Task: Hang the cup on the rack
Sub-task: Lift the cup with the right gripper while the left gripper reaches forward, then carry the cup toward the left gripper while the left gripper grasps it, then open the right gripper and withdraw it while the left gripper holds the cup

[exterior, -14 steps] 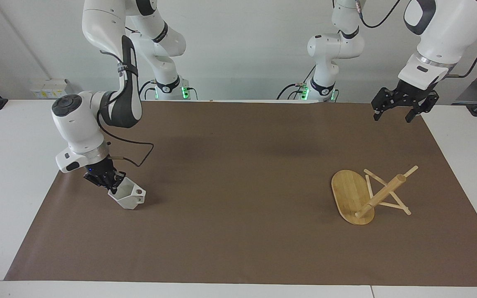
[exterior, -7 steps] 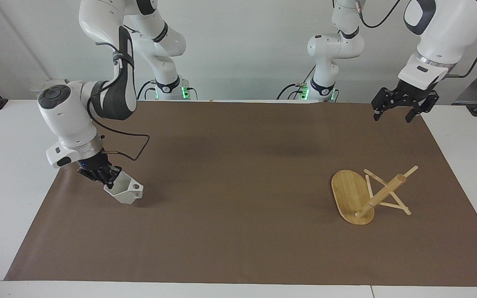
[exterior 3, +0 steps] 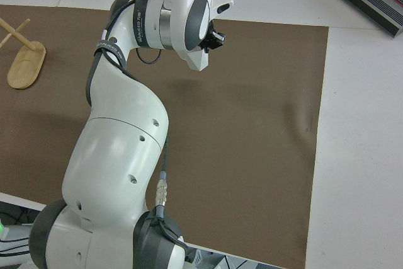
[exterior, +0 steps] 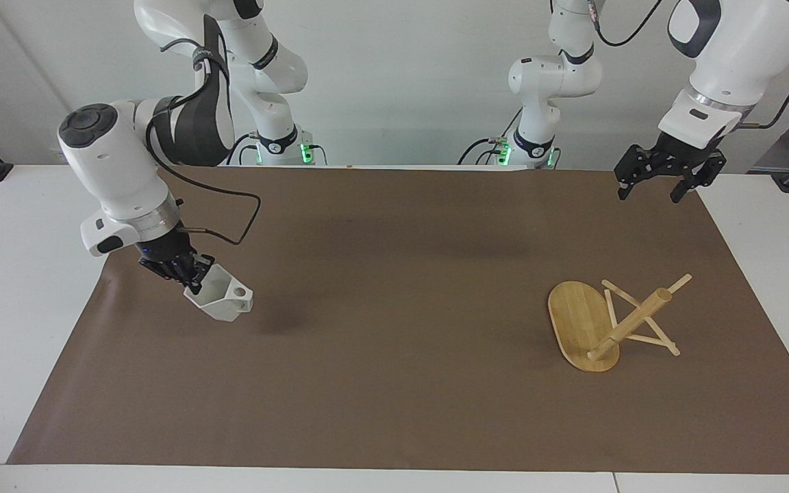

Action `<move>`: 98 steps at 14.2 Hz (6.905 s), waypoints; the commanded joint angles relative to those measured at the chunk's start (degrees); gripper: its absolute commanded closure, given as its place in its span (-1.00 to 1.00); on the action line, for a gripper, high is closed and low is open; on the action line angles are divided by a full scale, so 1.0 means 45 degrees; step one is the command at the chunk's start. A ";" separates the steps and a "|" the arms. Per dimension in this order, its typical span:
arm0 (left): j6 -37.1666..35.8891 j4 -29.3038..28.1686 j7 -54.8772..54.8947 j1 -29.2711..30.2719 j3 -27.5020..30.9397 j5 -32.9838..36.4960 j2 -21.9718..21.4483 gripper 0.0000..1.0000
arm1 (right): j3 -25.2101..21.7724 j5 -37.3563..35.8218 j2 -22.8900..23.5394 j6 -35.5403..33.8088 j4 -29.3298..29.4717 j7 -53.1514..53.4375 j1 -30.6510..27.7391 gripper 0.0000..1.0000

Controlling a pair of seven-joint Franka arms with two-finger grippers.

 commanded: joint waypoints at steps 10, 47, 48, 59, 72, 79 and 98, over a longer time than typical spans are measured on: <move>-0.0096 -0.0214 0.0041 0.0205 -0.0102 -0.0132 -0.0200 -1.00 | 0.2461 0.2464 -0.0629 -0.0384 0.0768 0.2139 -0.0097 1.00; 0.0723 -0.4571 -1.8007 0.1842 -0.0160 -1.1044 -0.1530 -1.00 | 0.7618 1.1161 -0.0532 0.6766 -0.1184 0.1948 0.0040 1.00; 0.0724 -0.4435 -1.8026 0.1981 -0.0160 -1.1514 -0.1238 -1.00 | 0.7657 1.1161 -0.0532 0.6766 -0.1282 0.1673 0.0040 1.00; 0.0978 -0.3886 -1.7929 0.1846 -0.0316 -1.4448 0.0171 -1.00 | 0.7735 1.1161 -0.0414 0.6570 -0.1458 -0.0244 0.0059 1.00; 0.3147 -0.4062 -1.7890 0.0693 -0.0610 -1.5464 0.0171 -1.00 | 0.7833 1.1142 -0.0453 0.6804 -0.1595 -0.0146 0.0098 1.00; 0.3087 -0.4043 -1.7890 0.0244 -0.0824 -1.5445 0.0152 -1.00 | 0.7833 1.1142 -0.0453 0.7293 -0.1634 -0.0088 0.0255 1.00; 0.2990 -0.4062 -1.7851 0.0029 -0.0844 -1.5328 0.0015 1.00 | 0.7833 1.1142 -0.0453 0.7254 -0.1634 0.1003 0.0255 1.00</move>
